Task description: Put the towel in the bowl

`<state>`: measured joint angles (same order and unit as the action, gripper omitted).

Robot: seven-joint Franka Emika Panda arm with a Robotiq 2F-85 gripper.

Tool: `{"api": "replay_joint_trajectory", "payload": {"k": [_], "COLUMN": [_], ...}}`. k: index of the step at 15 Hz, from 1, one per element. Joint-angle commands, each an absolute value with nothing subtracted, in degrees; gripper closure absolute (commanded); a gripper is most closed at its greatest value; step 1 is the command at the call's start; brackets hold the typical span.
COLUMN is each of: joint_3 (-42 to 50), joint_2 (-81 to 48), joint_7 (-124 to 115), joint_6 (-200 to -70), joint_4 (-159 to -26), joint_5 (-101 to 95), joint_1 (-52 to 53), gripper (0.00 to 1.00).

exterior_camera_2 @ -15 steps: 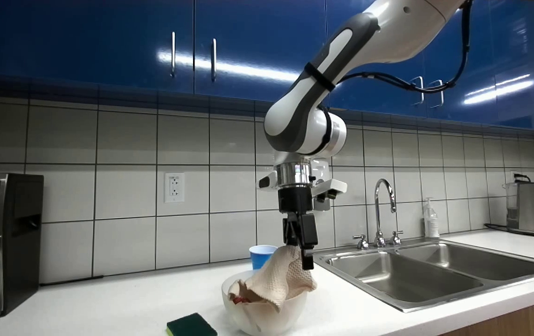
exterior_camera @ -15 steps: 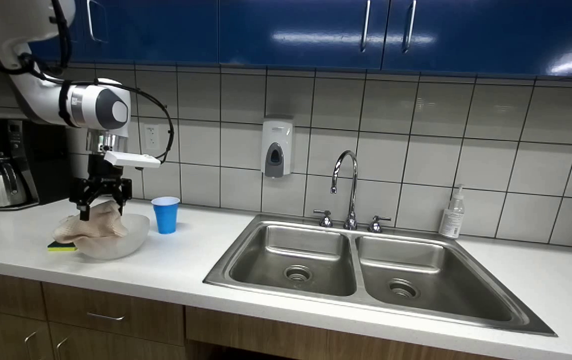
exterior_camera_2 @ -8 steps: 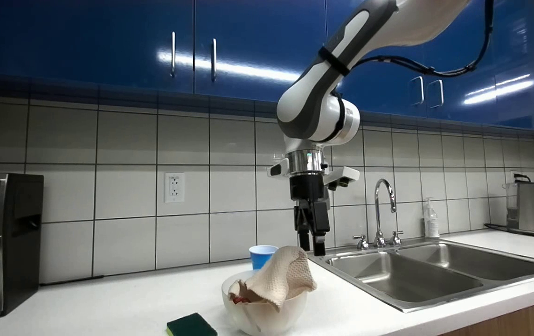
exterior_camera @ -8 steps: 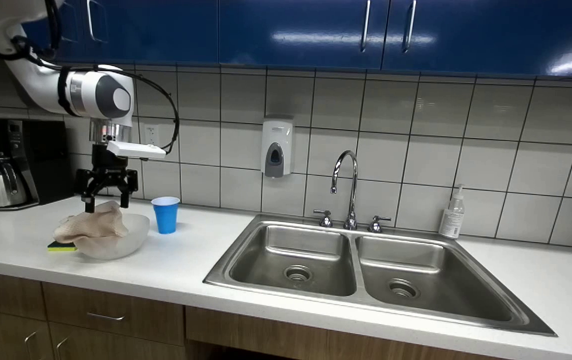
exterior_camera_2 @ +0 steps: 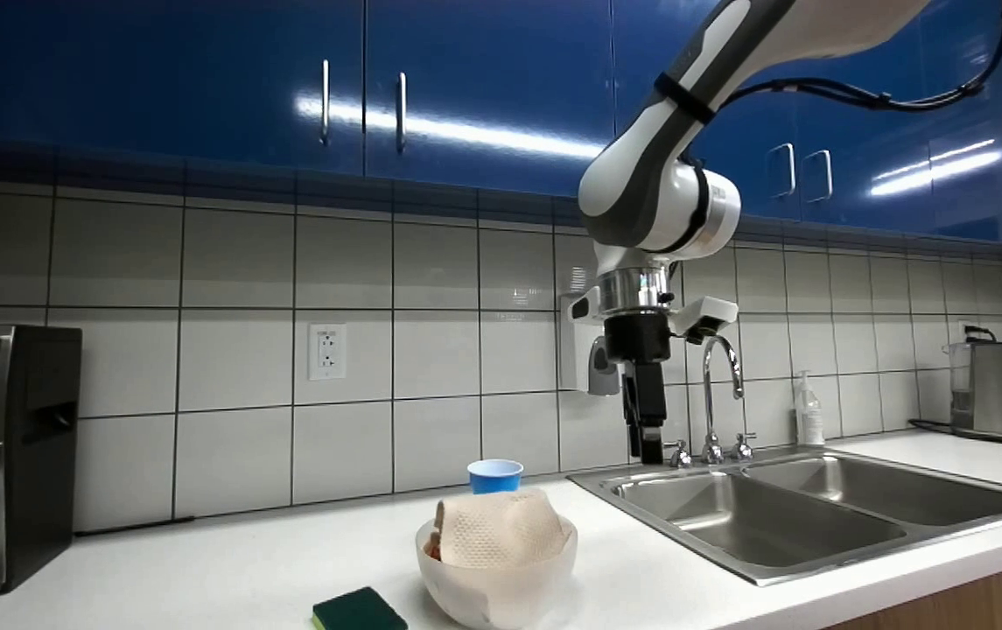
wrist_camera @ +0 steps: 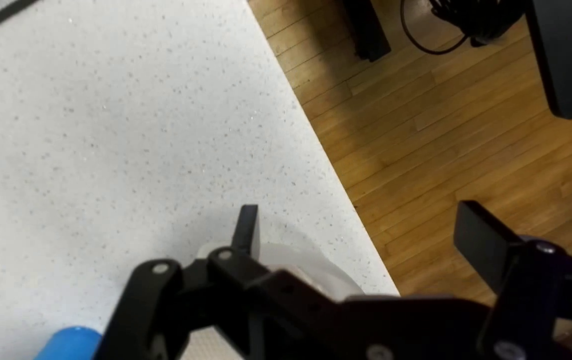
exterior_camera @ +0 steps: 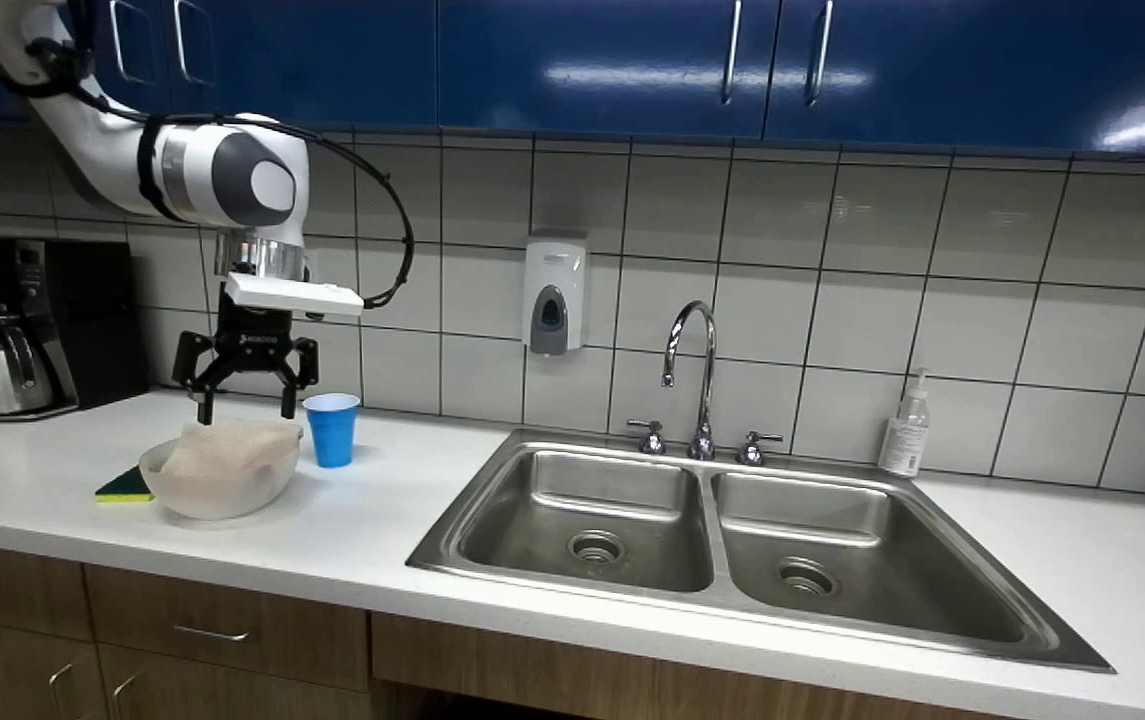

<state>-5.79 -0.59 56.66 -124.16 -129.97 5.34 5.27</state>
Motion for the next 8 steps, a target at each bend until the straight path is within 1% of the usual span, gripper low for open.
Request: {"api": "replay_joint_trajectory", "payload": {"k": [1, 8], "joint_3": [-4.0, 0.1], "joint_2": [5.7, 9.2], "joint_7": [52.7, 49.3], "joint_6": [-125.8, -124.5], "joint_4": [-136.1, -140.5], "joint_5": [6.8, 6.0], "joint_1": [3.9, 2.8], "gripper": [0.0, 0.0]}}
